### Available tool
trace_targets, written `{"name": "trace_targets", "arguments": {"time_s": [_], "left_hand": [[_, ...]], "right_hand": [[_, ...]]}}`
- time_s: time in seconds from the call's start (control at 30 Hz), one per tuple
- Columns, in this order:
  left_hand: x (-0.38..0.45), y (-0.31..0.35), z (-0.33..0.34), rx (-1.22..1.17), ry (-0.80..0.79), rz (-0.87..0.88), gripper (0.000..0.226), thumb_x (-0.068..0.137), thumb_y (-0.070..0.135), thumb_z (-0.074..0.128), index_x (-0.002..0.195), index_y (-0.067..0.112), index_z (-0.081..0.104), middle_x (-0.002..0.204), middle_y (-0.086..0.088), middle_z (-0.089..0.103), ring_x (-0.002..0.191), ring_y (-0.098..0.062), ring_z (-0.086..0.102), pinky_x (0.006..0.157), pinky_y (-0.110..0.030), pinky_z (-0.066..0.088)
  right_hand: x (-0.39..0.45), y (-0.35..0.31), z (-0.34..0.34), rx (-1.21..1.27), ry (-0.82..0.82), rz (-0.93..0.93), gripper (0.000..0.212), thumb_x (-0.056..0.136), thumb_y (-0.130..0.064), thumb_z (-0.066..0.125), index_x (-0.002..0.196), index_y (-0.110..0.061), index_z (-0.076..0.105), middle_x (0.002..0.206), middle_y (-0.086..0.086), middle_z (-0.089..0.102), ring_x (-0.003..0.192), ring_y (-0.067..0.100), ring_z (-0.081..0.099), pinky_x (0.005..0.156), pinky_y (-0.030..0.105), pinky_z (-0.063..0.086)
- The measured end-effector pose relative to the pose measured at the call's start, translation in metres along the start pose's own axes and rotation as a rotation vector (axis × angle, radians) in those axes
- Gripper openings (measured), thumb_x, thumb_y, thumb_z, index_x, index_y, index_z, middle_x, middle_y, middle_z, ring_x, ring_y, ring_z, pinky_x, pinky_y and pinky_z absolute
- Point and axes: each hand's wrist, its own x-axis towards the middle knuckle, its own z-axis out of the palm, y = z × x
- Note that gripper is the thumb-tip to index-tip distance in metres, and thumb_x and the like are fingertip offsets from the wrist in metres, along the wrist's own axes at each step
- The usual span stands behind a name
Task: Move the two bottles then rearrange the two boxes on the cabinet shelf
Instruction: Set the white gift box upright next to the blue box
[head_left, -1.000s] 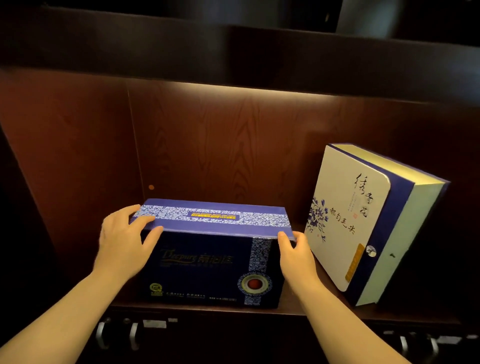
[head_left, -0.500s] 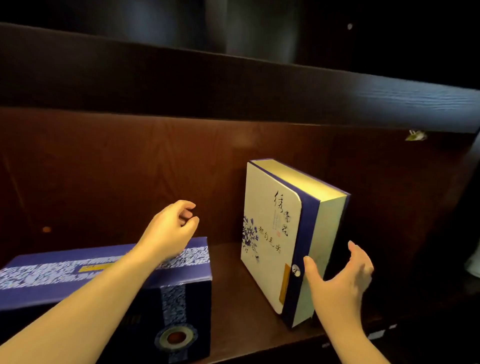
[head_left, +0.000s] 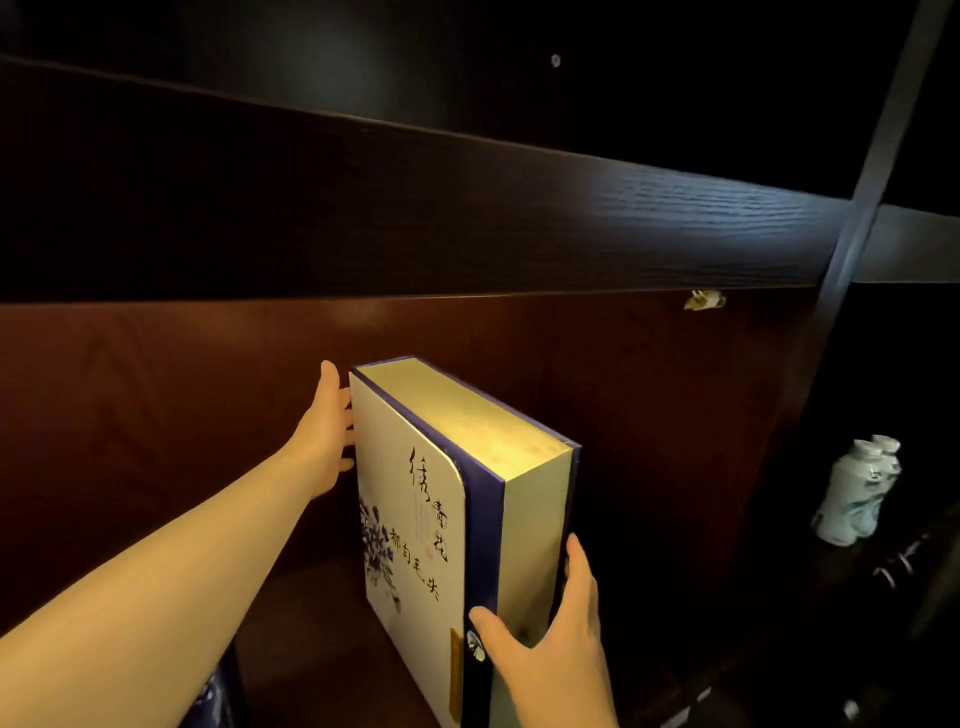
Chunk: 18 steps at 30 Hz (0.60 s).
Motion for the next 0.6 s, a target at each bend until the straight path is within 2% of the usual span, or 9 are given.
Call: {"name": "trace_targets", "arguments": {"time_s": [0.23,0.43,0.53,0.6], "left_hand": [[-0.001,-0.002,-0.003,-0.032,-0.006,0.011,0.09,0.084,0.083,0.009,0.148,0.029,0.039,0.152,-0.007,0.046,0.139,-0.036,0.039,0.115,-0.063,0.02],[-0.023,0.0,-0.017,0.002,-0.025,0.013,0.088,0.085,0.082,0.009,0.152,0.03,0.032,0.157,-0.006,0.039,0.143,-0.036,0.033,0.117,-0.061,0.017],[-0.039,-0.004,-0.024,0.021,-0.002,0.026,0.087,0.085,0.082,0.012,0.153,0.03,0.032,0.157,-0.006,0.039,0.143,-0.035,0.033,0.118,-0.059,0.019],[-0.052,-0.007,-0.029,0.027,0.002,0.041,0.086,0.085,0.082,0.014,0.153,0.032,0.03,0.157,-0.004,0.038,0.144,-0.033,0.032,0.118,-0.056,0.02]], "right_hand": [[-0.001,-0.004,-0.003,0.003,-0.022,-0.002,0.124,0.069,-0.043,0.089,0.159,-0.038,0.004,0.165,-0.007,0.022,0.149,0.018,0.027,0.114,0.04,0.037],[0.004,-0.006,-0.015,0.087,-0.113,-0.06,0.114,0.083,-0.031,0.081,0.16,-0.038,-0.003,0.169,-0.008,0.015,0.153,0.018,0.019,0.119,0.044,0.031],[0.011,-0.004,-0.017,0.153,-0.143,-0.033,0.106,0.088,-0.035,0.075,0.16,-0.043,-0.001,0.168,-0.008,0.02,0.153,0.02,0.025,0.119,0.05,0.035],[0.017,-0.002,-0.018,0.188,-0.135,-0.017,0.099,0.089,-0.039,0.072,0.159,-0.045,0.003,0.165,-0.007,0.029,0.149,0.018,0.032,0.114,0.044,0.04]]}}
